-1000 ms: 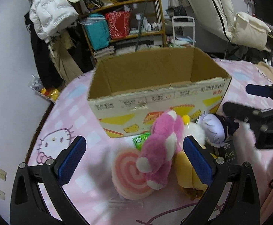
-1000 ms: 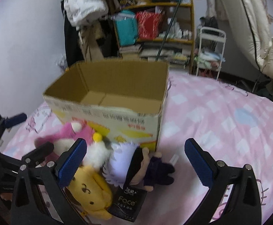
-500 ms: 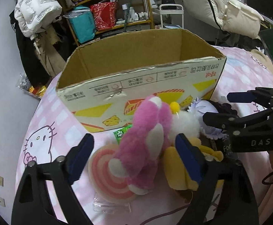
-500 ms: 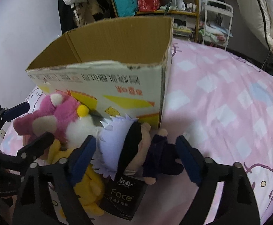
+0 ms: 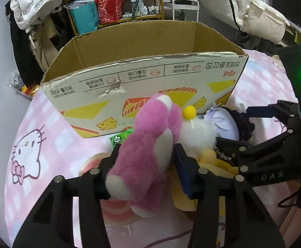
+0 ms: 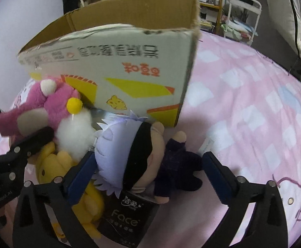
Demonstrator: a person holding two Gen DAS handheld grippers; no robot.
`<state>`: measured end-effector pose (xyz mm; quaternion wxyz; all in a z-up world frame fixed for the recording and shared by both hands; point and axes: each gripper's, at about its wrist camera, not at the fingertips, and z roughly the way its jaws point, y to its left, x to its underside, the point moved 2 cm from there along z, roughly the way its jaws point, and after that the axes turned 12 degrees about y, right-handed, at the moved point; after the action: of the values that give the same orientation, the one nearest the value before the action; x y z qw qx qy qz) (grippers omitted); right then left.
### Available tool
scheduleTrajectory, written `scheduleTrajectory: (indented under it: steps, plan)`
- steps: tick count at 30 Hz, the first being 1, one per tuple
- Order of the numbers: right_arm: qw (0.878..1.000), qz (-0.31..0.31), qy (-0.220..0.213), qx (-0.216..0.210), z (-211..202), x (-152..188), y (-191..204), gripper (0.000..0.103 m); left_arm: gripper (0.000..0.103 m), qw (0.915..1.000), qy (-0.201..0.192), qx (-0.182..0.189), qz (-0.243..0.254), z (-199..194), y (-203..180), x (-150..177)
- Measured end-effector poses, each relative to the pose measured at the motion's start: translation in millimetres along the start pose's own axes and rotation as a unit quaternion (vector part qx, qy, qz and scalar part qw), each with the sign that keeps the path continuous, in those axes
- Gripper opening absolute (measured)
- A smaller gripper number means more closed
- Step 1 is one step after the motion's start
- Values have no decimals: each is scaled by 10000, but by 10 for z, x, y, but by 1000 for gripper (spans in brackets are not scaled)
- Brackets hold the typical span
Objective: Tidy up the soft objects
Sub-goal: 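Grasp the pink bunny with the left tool while the right tool grasps the white-haired doll, then lift the pink bunny with the left tool while the right tool lifts the doll toward the box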
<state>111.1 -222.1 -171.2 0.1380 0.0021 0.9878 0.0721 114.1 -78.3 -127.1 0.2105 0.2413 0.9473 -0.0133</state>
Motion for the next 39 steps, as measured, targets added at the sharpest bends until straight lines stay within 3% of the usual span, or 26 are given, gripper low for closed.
scheduleTrajectory:
  steps: [6,10,15,17,31,39]
  plan:
    - [9999,9,-17,-127,23,-6,-66,102,44,9995,-33,150,-258,-53,83,28]
    - [9994,66,-83,-332,-27,-6,-76,87,44,9991,-249,93,-328,-179,99,60]
    - [9986,153,-127,-496,-83,-3,-86,80,44,9983,-428,-120,-386,-292,122,83]
    - [9983,119,-190,-543,-129,15,-63,68,43,9978,-494,-175,-400,-345,135,100]
    - [9971,43,-640,-413,-472,202,79,62,42,9936,-805,-496,-614,-615,184,266]
    - [9887,-28,-1491,-174,-1037,394,134,62,42,9868,-1228,-644,-838,-987,222,377]
